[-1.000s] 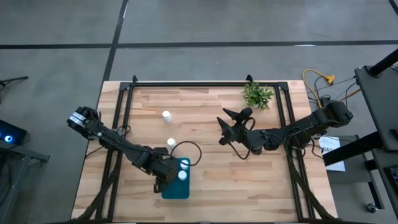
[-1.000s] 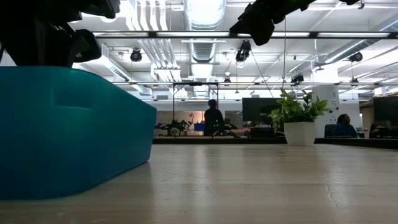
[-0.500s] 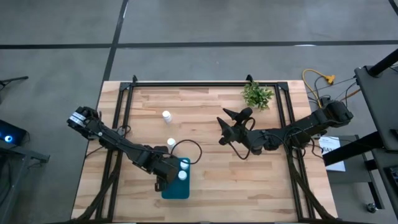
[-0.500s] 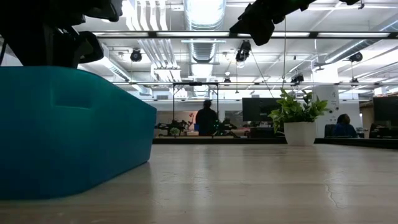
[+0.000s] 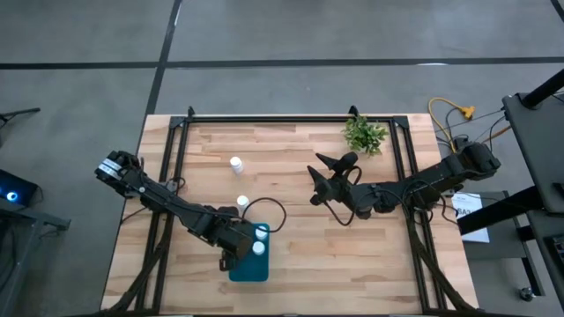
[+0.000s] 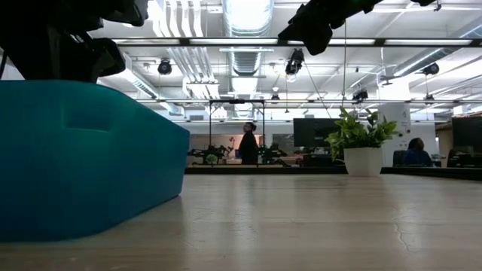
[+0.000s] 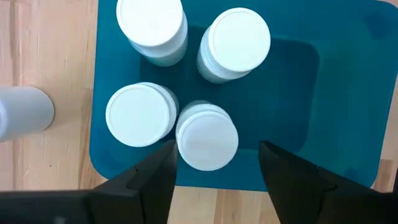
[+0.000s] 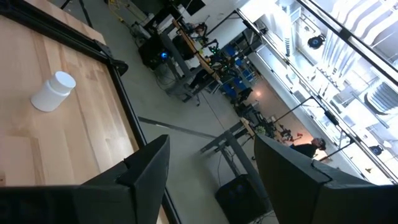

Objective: Pick and place pill bottles into a basket
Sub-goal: Put the white pill bottle into the blue bin

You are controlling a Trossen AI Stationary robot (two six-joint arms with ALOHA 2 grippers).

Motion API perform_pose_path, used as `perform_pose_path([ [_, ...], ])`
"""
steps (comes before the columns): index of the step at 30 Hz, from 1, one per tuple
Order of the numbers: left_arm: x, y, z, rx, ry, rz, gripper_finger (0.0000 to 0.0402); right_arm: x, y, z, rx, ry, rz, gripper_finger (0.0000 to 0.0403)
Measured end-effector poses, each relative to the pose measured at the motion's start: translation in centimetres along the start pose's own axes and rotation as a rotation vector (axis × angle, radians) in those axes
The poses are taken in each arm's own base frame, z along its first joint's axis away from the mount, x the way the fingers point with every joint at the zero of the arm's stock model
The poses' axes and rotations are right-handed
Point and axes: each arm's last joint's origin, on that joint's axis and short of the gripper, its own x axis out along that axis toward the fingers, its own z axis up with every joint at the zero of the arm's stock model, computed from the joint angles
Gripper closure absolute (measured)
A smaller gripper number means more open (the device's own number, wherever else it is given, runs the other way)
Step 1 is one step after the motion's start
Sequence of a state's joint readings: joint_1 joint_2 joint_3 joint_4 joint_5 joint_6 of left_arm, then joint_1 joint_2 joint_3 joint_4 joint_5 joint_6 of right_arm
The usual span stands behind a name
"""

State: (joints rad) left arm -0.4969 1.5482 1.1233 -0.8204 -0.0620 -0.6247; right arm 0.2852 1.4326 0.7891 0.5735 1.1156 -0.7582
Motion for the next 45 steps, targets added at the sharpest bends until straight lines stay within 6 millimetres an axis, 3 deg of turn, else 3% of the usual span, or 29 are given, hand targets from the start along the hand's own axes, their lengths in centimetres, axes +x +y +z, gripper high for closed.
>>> perform_pose_path([
  [6, -0.5, -0.1, 0.3, -0.001, -0.022, -0.003, 0.0196, 0.0, 0.0, 0.0, -0.001, 0.0, 0.0, 0.0179],
  [12, -2.7, -0.2, 0.8, 0.012, -0.088, -0.01, 0.0195, 0.0, 0.0, 0.0, -0.001, -0.001, 0.001, 0.0179],
  [22, -5.4, 1.8, 0.6, 0.151, -0.177, 0.299, 0.0195, 0.0, 0.0, 0.0, 0.005, -0.001, 0.002, 0.0179],
  [27, -5.3, 2.8, 1.0, 0.19, -0.167, 0.323, 0.0195, 0.0, 0.0, 0.0, 0.007, -0.001, 0.002, 0.0179],
  [37, -3.0, 6.2, 0.5, 0.268, -0.048, 0.399, 0.0194, 0.0, 0.1, -0.1, 0.004, -0.005, 0.02, 0.0179],
  [45, -2.2, 7.6, 0.9, 0.302, -0.037, 0.302, 0.0194, 0.0, 0.1, -0.1, 0.006, -0.005, 0.021, 0.0179],
])
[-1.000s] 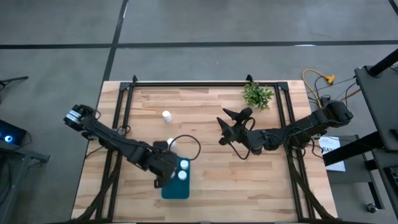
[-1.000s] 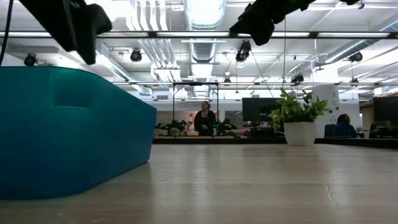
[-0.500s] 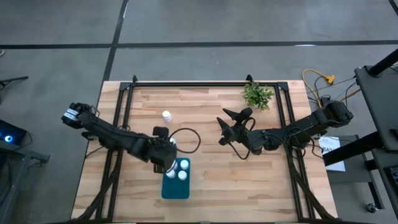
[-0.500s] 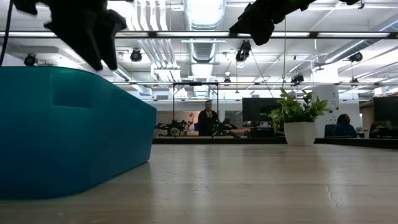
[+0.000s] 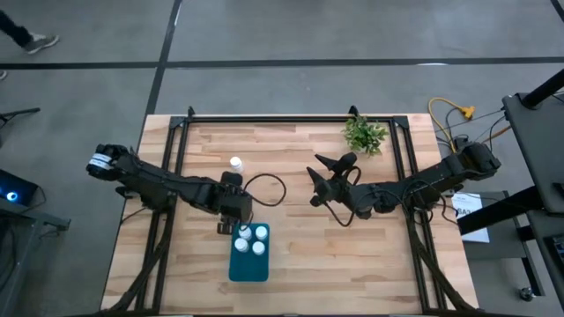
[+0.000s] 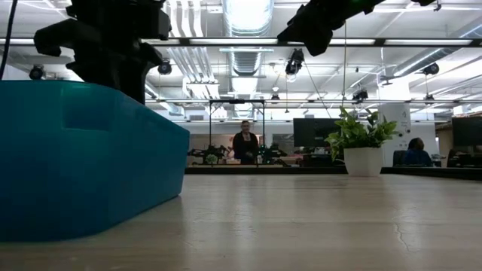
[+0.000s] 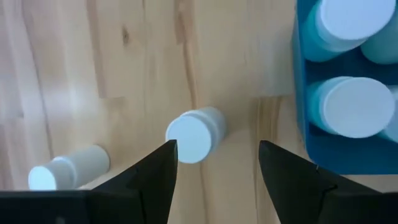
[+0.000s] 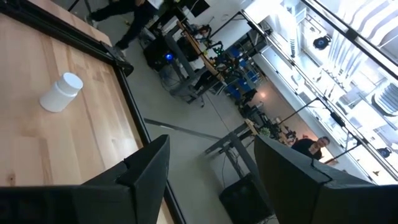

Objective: Pick and place pill bottles into a basket
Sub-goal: Put the white pill bottle into the blue bin

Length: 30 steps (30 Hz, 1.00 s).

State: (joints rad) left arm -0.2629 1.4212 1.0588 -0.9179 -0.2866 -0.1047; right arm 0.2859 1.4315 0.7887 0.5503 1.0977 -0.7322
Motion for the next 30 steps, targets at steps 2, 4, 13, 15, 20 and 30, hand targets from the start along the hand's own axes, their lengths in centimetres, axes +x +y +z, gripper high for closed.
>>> perform_pose_path([
  [2, 0.1, 0.3, 0.0, 0.002, 0.005, -0.013, 0.0194, 0.0, 0.0, 0.0, 0.0, 0.0, 0.0, 0.0179],
  [4, 0.3, 0.8, 0.0, 0.005, 0.01, -0.015, 0.0194, 0.0, 0.0, 0.0, 0.0, 0.0, 0.0, 0.0179],
  [13, 1.5, 3.1, -0.2, -0.022, -0.003, -0.086, 0.0194, 0.0, 0.0, 0.0, 0.0, -0.001, 0.001, 0.0179],
  [15, 1.6, 3.5, -0.2, -0.03, 0.0, -0.099, 0.0194, 0.0, 0.0, 0.0, 0.0, -0.001, 0.002, 0.0179],
  [20, 2.0, 4.1, -0.4, -0.04, -0.001, -0.109, 0.0194, 0.0, 0.0, 0.0, -0.001, -0.001, 0.002, 0.0179],
  [30, 3.4, 4.1, -1.1, -0.063, -0.011, -0.148, 0.0194, 0.0, 0.0, 0.0, 0.01, 0.0, 0.002, 0.0179],
])
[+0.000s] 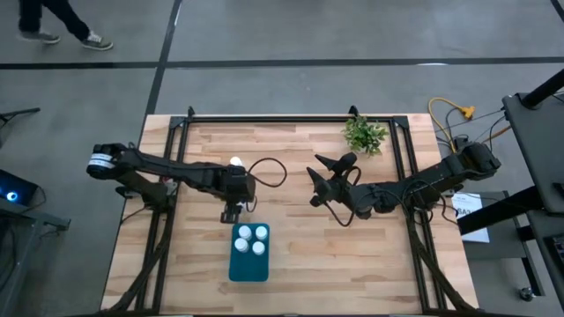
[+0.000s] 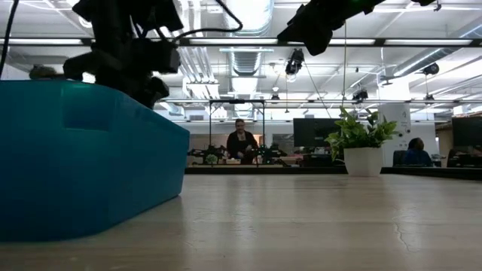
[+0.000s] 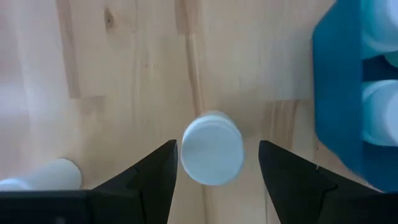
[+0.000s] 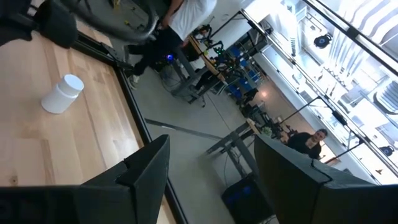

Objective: Pick and place pill bottles into a basket
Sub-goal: Put the white pill bottle into the blue bin

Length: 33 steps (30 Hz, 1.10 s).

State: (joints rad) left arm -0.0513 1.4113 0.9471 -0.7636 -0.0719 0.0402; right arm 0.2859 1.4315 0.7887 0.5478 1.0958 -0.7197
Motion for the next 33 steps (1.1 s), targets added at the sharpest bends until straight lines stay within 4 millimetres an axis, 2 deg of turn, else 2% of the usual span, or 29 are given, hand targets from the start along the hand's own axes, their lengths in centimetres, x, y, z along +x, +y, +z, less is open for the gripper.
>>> perform_pose_path([
  [7, 1.4, 0.0, -0.8, -0.013, -0.01, 0.0, 0.0194, 0.0, 0.0, 0.0, 0.005, 0.001, 0.0, 0.0179],
  [14, 1.6, 0.0, -0.7, -0.016, -0.032, -0.004, 0.0195, 0.0, 0.0, 0.0, 0.005, 0.001, 0.0, 0.0179],
  [17, 1.6, 0.1, -0.7, -0.019, -0.031, -0.003, 0.0209, 0.0, 0.0, 0.0, 0.005, 0.001, 0.0, 0.0179],
  [21, 1.6, 0.1, -0.7, -0.031, -0.031, -0.003, 0.0258, 0.0, 0.0, 0.0, 0.005, 0.001, 0.0, 0.0179],
  [33, 0.8, 0.2, -0.5, -0.019, 0.01, -0.011, 0.0259, 0.0, 0.0, 0.0, 0.005, 0.002, 0.001, 0.0179],
])
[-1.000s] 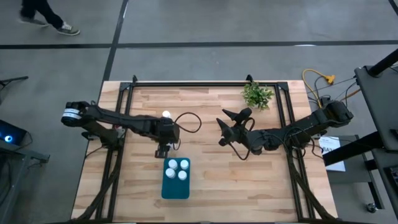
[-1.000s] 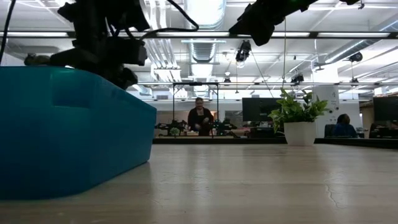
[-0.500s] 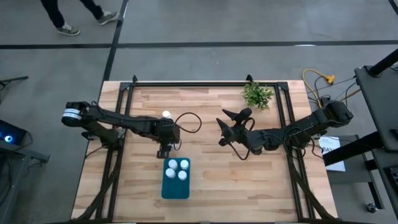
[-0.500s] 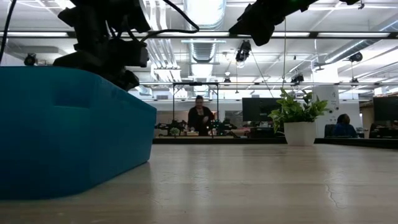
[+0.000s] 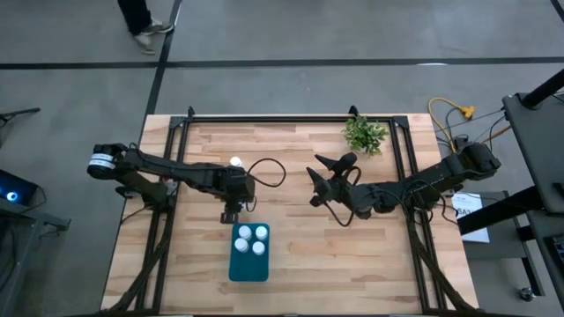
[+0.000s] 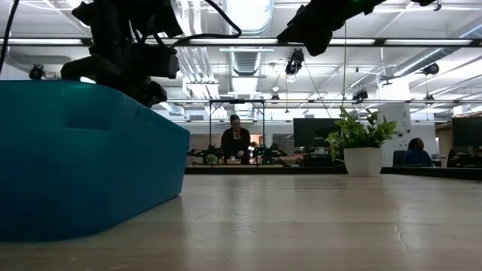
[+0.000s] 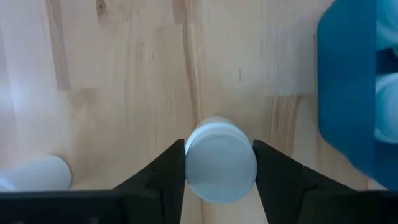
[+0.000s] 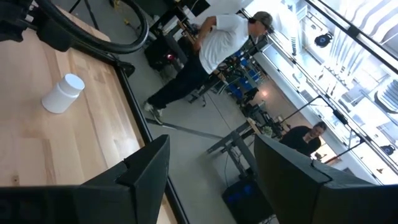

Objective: Pick and place pill bottles into a basket
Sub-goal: Put the white pill bottle into the blue bin

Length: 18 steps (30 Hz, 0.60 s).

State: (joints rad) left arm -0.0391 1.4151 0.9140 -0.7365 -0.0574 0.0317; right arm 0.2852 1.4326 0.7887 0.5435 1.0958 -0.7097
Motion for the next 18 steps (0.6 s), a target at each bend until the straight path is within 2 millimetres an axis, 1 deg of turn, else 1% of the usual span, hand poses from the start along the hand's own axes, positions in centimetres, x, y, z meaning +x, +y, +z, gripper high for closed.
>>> perform_pose_path([
  [5, -0.9, 0.0, 0.7, 0.004, -0.007, -0.001, 0.0259, 0.0, 0.0, -0.1, -0.005, 0.003, 0.002, 0.0179],
  [9, -1.9, -0.5, 1.5, 0.022, -0.042, -0.011, 0.0259, 0.0, 0.0, -0.1, -0.005, 0.004, 0.002, 0.0179],
  [18, -4.6, -2.7, 3.0, 0.099, -0.094, -0.052, 0.0259, 0.0, 0.0, -0.1, -0.008, 0.006, 0.003, 0.0179],
])
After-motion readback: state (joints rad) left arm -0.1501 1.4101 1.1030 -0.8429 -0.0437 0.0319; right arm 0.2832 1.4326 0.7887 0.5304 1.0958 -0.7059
